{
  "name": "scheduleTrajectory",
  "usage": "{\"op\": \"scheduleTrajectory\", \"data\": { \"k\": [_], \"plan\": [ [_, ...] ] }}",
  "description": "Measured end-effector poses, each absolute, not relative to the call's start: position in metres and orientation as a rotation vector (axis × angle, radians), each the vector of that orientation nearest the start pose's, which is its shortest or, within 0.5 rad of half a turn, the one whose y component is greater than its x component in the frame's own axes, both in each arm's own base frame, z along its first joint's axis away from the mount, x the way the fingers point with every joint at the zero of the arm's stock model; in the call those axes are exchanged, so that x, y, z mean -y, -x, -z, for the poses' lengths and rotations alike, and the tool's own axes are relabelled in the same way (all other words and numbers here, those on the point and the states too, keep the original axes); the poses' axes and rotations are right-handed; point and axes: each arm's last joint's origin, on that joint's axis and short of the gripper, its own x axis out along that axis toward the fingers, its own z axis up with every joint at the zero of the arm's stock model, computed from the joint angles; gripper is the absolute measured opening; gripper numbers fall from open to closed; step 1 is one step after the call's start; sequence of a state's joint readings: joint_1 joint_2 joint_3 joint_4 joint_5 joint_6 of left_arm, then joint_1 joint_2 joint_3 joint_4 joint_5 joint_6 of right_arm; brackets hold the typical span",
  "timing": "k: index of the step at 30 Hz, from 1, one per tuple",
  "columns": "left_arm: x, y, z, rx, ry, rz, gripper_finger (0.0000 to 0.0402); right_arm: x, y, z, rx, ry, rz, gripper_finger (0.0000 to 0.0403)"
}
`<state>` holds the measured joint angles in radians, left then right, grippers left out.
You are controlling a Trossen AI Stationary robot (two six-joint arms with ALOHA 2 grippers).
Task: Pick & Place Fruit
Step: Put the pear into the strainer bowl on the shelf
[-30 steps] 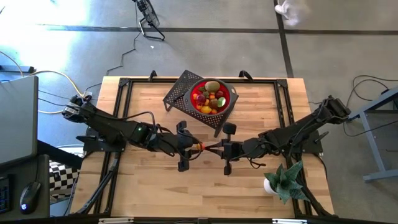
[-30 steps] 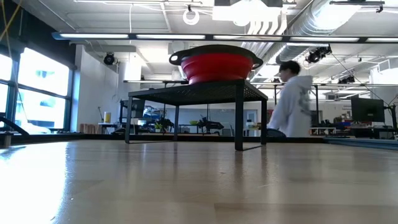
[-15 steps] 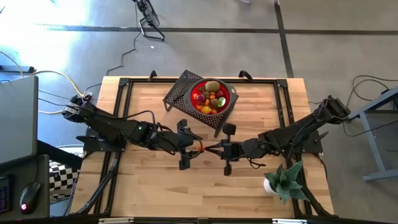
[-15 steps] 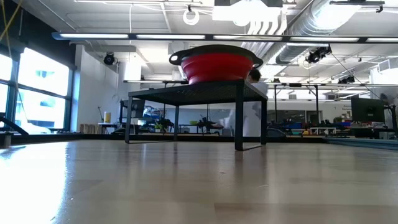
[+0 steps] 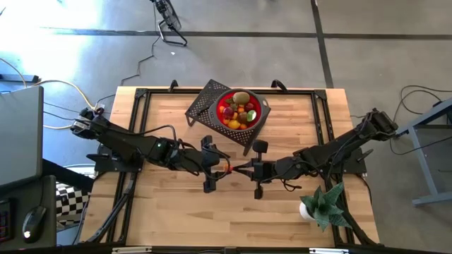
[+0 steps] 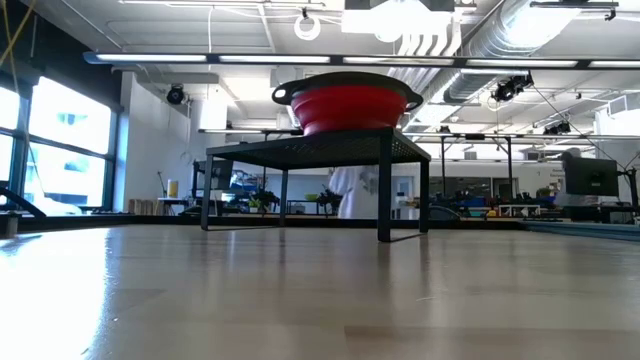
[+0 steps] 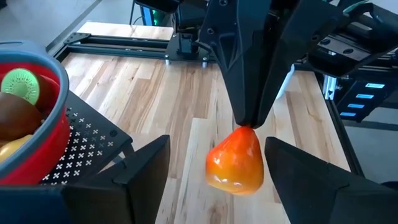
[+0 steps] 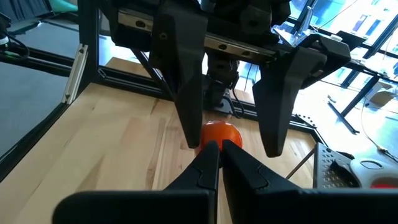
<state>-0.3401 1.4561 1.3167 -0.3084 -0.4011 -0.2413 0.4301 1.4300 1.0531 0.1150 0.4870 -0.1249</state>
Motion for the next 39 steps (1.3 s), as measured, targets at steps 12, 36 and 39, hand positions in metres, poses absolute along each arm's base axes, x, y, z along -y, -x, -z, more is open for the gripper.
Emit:
{"op": "scheduleTrajectory", "data": {
  "k": [12,36,39],
  "plan": [
    [0.1,-0.315,-0.361,-0.292,0.121,-0.094,0.0258,-0.122,-0.298,-0.302,-0.28,0.235,0.054,0.0004],
    [0.07,-0.234,-0.322,-0.269,-0.109,-0.099,0.0258,-0.098,-0.294,-0.305,-0.327,0.179,0.245,0.0004],
    [0.066,-0.224,-0.317,-0.239,-0.099,-0.103,0.0258,-0.089,-0.292,-0.311,-0.315,0.164,0.274,0.0004]
  ]
}}
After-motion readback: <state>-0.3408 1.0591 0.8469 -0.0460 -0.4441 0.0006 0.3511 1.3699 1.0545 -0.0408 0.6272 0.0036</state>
